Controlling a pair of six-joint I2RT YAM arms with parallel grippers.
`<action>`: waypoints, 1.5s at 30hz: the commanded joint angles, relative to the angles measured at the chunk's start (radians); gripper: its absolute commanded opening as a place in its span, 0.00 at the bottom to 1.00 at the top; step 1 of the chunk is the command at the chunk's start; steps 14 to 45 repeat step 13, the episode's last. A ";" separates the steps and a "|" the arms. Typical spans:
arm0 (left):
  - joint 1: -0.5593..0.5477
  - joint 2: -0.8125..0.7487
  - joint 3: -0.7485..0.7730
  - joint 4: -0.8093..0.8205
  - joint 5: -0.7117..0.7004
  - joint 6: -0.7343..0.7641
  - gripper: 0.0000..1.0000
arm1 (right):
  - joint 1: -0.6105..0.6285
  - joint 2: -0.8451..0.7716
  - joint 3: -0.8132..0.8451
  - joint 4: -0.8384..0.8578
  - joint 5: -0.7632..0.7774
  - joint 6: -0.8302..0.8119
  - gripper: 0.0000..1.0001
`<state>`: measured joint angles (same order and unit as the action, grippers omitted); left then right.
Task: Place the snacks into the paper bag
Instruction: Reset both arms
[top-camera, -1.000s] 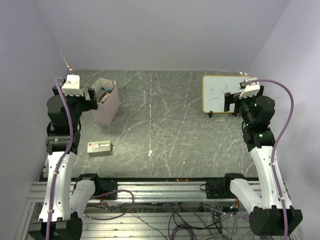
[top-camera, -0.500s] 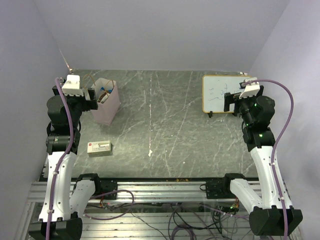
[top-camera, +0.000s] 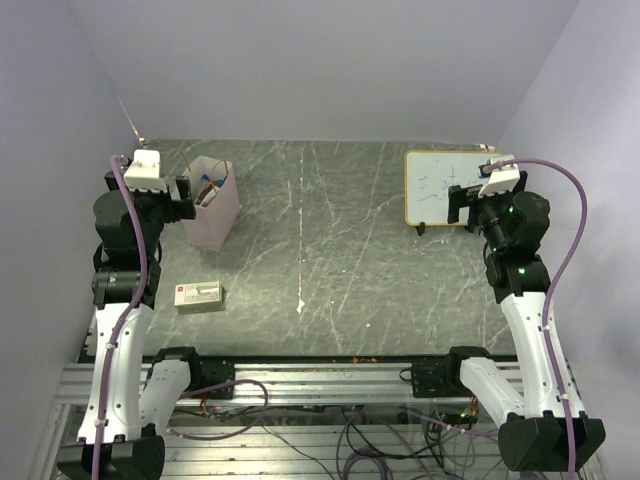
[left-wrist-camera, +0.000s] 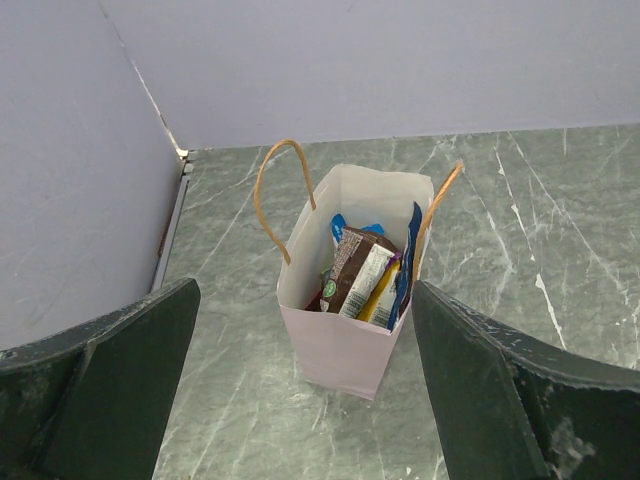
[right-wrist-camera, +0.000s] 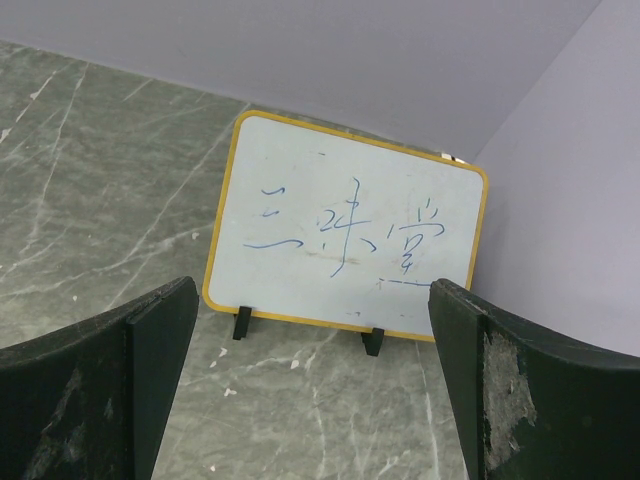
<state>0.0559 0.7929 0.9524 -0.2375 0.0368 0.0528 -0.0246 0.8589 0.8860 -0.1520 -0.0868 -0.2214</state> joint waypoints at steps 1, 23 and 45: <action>0.011 -0.008 0.003 0.017 -0.014 0.008 0.98 | -0.005 -0.006 -0.005 0.000 -0.008 -0.003 1.00; 0.012 0.000 -0.008 0.027 -0.006 0.013 0.98 | -0.006 -0.001 -0.009 0.006 -0.007 -0.001 1.00; 0.012 0.000 -0.008 0.027 -0.006 0.013 0.98 | -0.006 -0.001 -0.009 0.006 -0.007 -0.001 1.00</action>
